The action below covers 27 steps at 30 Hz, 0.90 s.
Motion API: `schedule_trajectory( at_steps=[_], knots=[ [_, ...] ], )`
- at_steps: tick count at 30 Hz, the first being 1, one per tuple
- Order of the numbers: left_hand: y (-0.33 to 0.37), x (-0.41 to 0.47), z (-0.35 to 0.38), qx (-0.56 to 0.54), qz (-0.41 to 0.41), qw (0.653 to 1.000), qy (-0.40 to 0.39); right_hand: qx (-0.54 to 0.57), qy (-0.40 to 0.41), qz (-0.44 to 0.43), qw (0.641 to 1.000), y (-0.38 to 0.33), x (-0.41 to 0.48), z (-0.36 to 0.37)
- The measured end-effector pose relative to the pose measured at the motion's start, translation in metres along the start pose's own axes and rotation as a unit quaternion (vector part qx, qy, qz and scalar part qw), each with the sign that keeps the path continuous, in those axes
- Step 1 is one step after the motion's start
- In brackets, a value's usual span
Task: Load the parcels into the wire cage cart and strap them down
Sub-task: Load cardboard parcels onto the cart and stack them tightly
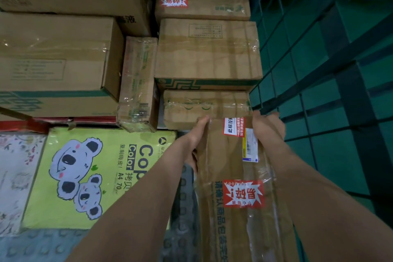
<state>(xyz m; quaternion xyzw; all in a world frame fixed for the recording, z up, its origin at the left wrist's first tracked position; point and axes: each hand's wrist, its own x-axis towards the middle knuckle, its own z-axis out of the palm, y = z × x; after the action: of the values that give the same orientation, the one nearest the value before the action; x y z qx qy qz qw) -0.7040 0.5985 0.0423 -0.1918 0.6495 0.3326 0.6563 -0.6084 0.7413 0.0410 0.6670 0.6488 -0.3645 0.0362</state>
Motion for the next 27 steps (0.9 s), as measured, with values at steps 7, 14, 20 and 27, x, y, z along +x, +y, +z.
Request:
schedule_trajectory(
  at_steps=[7,14,20,27],
  knots=[
    [-0.007,-0.008,-0.005,-0.053,0.074,0.995,-0.040,-0.245,0.058,-0.240,0.938,-0.003,-0.022,0.009],
    [-0.019,-0.012,-0.002,-0.104,0.156,0.981,-0.055,-0.347,-0.086,-0.236,0.904,-0.009,-0.029,0.030],
    [-0.023,-0.014,-0.001,-0.071,0.174,0.981,-0.049,-0.340,-0.083,-0.214,0.912,-0.006,-0.036,0.020],
    [-0.021,-0.022,-0.011,-0.021,0.157,0.987,-0.009,-0.303,-0.060,-0.218,0.926,-0.004,-0.046,0.022]
  ],
)
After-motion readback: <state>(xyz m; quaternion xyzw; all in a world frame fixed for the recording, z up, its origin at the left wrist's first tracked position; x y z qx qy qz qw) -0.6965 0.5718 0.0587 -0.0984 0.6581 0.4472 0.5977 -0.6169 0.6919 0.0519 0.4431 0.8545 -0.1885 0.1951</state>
